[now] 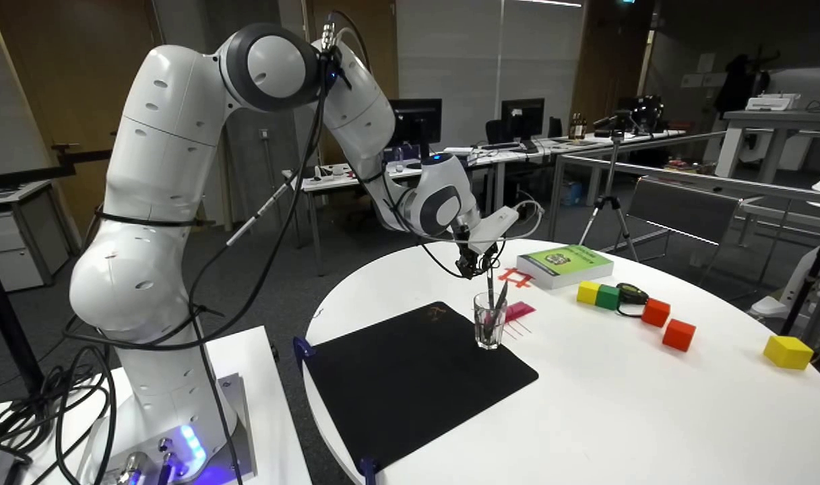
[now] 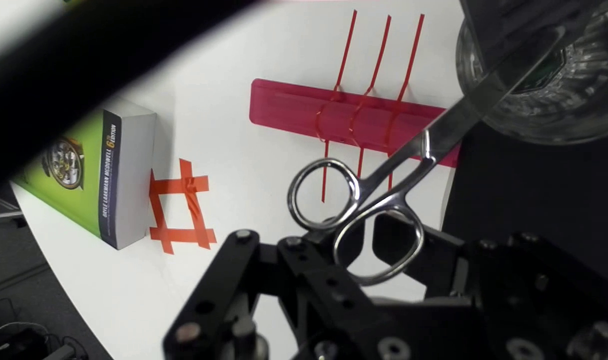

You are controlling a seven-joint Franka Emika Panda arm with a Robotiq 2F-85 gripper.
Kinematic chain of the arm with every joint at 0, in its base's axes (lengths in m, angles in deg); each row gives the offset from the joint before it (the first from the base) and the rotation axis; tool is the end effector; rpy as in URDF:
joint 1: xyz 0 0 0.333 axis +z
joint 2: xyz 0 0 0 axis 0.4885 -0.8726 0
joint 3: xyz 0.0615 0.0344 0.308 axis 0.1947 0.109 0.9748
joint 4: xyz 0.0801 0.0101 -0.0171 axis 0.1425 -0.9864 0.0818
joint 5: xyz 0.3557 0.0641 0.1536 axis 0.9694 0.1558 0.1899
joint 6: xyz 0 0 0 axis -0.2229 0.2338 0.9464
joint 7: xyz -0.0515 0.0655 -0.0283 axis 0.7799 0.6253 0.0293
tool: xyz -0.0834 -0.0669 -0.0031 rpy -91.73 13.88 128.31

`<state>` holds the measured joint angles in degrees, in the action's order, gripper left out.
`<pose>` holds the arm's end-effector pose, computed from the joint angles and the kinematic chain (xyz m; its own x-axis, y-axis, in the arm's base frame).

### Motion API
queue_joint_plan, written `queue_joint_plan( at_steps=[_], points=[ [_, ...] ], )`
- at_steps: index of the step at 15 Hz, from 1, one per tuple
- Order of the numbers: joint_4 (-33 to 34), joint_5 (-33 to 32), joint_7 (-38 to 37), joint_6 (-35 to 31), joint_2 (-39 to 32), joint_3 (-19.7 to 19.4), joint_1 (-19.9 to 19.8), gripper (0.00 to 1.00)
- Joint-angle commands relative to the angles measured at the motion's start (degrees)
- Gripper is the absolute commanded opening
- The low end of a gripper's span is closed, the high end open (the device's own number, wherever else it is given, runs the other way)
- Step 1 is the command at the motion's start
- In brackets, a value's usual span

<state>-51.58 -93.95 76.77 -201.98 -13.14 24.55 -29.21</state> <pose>0.6255 0.0496 0.2586 -0.1251 0.9904 -0.0594 0.8831 0.1385 0.4483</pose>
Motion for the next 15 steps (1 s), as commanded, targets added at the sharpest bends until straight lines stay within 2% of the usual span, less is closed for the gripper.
queue_joint_plan(
  at_steps=[1, 9, 12, 14, 15],
  points=[
    [-3.5, -1.5, -2.1, -3.7, 3.8, 0.6, -1.3, 0.00],
    [-7.1, 1.7, -1.5, -12.5, 6.4, 2.9, -5.2, 0.00],
    [-8.0, 2.8, -1.4, -12.7, 7.0, 7.4, -9.2, 0.00],
    [-8.4, 4.5, -1.0, -11.2, 7.9, 12.6, -13.7, 0.00],
    [-8.6, 5.5, -0.7, -10.6, 8.3, 16.0, -16.7, 0.25]
  ],
)
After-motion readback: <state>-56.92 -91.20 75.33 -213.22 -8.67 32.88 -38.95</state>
